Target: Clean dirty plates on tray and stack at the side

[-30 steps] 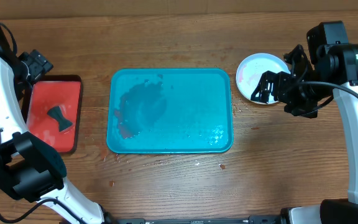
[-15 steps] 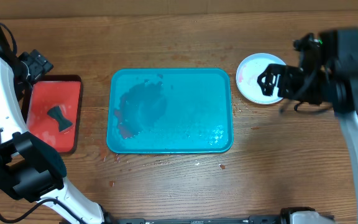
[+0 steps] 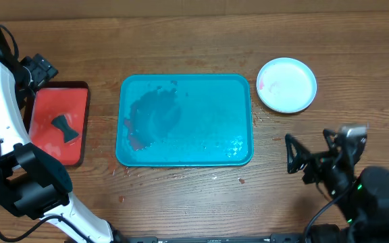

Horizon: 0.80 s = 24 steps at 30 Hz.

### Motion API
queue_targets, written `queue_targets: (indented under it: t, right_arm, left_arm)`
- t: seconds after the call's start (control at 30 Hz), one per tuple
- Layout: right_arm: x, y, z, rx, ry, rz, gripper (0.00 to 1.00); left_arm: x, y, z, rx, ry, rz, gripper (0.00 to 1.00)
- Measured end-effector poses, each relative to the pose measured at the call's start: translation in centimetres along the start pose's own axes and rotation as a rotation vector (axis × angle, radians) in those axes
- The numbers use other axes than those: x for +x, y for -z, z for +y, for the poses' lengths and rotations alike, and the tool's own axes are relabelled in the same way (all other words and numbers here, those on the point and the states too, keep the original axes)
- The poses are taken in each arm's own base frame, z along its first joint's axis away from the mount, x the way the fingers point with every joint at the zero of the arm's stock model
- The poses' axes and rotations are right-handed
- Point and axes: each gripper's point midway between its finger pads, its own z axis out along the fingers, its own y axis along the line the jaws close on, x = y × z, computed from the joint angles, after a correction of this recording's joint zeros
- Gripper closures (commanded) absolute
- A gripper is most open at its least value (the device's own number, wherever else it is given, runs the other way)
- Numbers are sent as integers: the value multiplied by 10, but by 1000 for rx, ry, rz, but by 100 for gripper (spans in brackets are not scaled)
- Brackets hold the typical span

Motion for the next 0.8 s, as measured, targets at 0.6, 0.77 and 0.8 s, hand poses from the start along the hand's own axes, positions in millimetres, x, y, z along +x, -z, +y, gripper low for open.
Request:
queue_targets:
  t: [0.6,0.77,0.8]
  right_arm:
    - [38,-20,-17,-39,60,-306,0]
    - [31,-21,-25,-7,65,-369,0]
    - [32,-22,-27,-1,65,-371,0]
  left_arm:
    - [0,0,0,0,0,-1,1]
    - [0,0,0,0,0,-1,0]
    - [0,0,0,0,0,-1,0]
